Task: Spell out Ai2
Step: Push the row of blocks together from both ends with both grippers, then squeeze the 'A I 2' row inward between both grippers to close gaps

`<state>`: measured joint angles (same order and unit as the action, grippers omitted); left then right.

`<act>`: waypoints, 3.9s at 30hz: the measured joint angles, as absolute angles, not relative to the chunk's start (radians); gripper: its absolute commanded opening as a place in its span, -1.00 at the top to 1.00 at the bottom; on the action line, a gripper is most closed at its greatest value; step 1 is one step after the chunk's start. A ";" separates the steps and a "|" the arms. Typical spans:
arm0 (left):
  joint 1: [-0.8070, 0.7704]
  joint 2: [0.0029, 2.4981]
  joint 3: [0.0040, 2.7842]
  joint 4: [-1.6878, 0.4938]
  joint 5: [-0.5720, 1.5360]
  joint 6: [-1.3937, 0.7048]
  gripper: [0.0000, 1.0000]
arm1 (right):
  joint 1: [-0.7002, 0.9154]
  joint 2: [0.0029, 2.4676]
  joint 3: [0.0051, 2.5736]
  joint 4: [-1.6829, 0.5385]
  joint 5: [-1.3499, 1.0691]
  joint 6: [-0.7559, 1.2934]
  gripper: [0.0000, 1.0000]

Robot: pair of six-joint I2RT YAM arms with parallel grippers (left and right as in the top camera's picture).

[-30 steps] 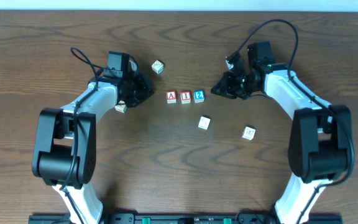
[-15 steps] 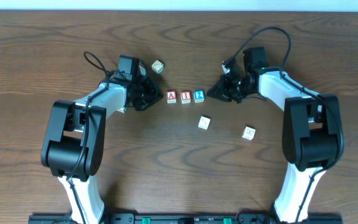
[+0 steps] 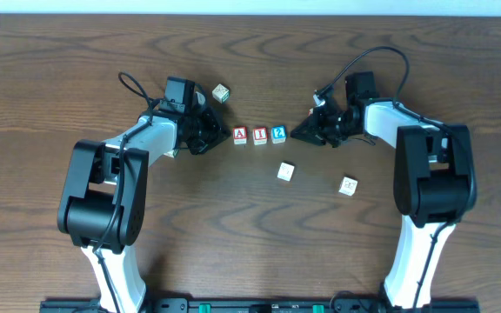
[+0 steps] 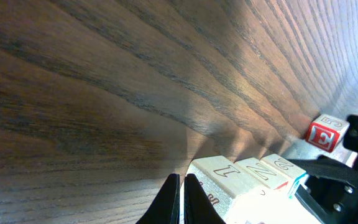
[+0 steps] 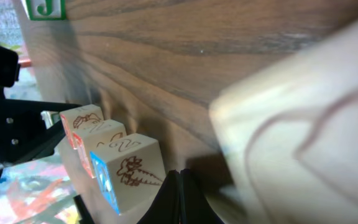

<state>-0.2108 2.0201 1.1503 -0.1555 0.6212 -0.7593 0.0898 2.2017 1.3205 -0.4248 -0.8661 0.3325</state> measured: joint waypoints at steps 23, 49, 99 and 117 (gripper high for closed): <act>-0.237 2.020 1.150 -0.123 0.618 -0.786 0.88 | 0.102 2.203 1.320 -0.369 -0.871 0.374 0.97; -0.261 2.020 1.150 -0.122 0.611 -0.827 0.88 | 0.121 2.203 1.320 -0.369 -0.871 0.387 0.98; -0.281 2.020 1.150 -0.102 0.576 -0.814 0.88 | 0.156 2.203 1.320 -0.382 -0.876 0.441 0.97; -0.281 2.020 1.150 -0.099 0.569 -0.807 0.87 | 0.156 2.203 1.320 -0.408 -0.876 0.441 0.97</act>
<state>-0.2813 2.0201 1.1500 -0.0994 0.5686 -0.8066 0.1558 2.2028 1.3205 -0.4076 -0.8757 0.4412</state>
